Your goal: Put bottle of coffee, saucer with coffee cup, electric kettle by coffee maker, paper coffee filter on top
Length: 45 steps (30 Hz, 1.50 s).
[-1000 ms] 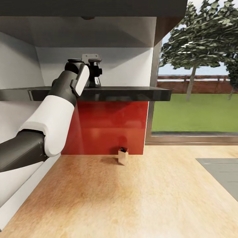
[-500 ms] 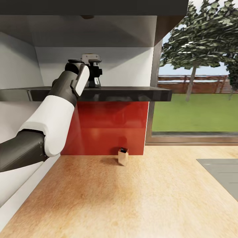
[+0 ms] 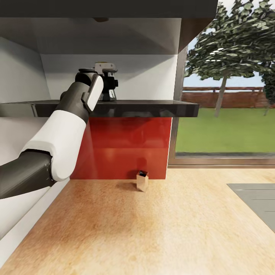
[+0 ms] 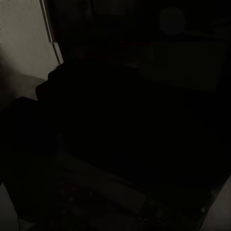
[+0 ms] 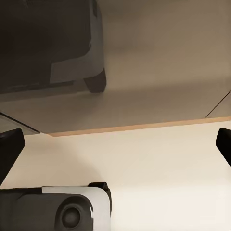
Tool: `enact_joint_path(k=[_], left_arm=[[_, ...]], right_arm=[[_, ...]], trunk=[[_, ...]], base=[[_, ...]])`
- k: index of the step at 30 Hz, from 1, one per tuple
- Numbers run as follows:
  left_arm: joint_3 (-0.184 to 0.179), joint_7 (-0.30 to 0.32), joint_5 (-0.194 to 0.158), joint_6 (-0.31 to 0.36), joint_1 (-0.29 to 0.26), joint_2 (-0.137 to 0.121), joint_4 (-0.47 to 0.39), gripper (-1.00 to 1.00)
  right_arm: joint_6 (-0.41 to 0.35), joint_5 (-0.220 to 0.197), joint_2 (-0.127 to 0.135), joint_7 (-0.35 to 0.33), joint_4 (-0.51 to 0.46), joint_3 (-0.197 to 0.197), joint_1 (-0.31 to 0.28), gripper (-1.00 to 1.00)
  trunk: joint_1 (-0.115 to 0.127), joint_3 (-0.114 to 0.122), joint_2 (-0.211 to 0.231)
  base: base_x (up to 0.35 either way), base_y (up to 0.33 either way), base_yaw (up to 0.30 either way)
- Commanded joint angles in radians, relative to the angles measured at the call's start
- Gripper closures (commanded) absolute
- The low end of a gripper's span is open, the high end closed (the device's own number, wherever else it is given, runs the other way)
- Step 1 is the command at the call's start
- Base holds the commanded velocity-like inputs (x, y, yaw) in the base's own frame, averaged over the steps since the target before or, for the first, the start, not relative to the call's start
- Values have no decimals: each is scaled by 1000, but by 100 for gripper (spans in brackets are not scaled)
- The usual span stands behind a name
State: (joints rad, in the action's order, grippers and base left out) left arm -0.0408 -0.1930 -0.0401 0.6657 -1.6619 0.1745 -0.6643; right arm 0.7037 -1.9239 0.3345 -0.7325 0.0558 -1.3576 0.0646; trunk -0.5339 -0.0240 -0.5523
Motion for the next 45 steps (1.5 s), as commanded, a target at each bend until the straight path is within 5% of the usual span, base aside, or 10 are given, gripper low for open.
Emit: enact_joint_path(k=[1, 2, 17, 45], left_arm=[[-2, -6, -4, 4, -1, 0, -1, -100], [-3, -6, -4, 4, -1, 0, -1, 100], [-2, -6, -6, 3, -1, 0, -10, 100], [-2, -8, -6, 3, -1, 0, -15, 100]], right_arm=[[1, -10, 0, -7, 1, -6, 0, -100], [1, -10, 0, -7, 1, -6, 0, -100], [2, -10, 0, -7, 1, -6, 0, -100], [0, -10, 1, -9, 1, -6, 0, -100]], trunk=[[0, -2, -2], [0, -2, -2], [0, -2, -2], [0, -2, -2]], base=[[0, 0, 0], [0, 0, 0], [-15, 0, 0], [-223, 0, 0]])
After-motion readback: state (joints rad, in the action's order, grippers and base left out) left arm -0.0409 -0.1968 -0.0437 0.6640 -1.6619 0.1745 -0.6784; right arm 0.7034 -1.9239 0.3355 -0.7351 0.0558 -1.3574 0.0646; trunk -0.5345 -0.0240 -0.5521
